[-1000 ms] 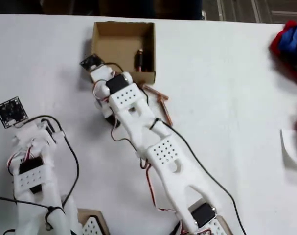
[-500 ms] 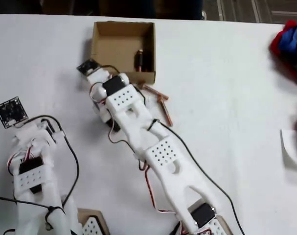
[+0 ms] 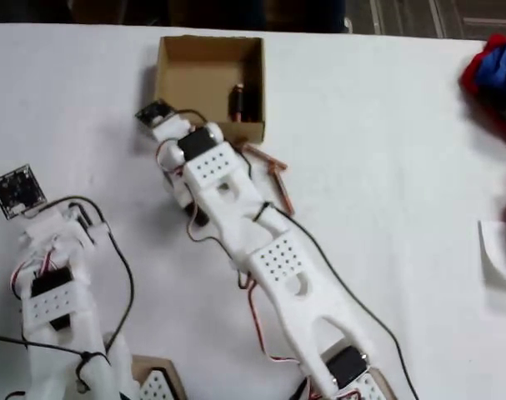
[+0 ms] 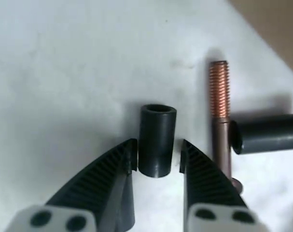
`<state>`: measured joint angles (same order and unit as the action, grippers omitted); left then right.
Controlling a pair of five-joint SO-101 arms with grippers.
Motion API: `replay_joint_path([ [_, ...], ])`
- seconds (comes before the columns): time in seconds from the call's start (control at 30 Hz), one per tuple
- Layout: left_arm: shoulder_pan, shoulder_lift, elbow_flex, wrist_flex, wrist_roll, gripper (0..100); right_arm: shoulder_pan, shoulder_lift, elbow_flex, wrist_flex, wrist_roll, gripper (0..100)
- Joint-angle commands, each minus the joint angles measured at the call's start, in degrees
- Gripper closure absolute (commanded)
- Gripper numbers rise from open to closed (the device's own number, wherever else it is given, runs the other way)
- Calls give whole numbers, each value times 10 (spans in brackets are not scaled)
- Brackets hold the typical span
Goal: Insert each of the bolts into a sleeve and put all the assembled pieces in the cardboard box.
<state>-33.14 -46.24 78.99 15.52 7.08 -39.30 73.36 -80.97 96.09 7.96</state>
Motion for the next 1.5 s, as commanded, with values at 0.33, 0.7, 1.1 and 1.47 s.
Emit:
replay_joint_path([
  [0.33,-4,-4,-15,-11,3,861,-22,0,1,-22,75,869],
  [0.7,-5,-4,-15,-11,3,861,-22,0,-1,-33,75,868],
  [1.1,-5,-4,-15,-11,3,861,-22,0,4,-19,74,981],
  [1.47,-5,-4,-15,-11,3,861,43,-99,-95,54,4,978],
])
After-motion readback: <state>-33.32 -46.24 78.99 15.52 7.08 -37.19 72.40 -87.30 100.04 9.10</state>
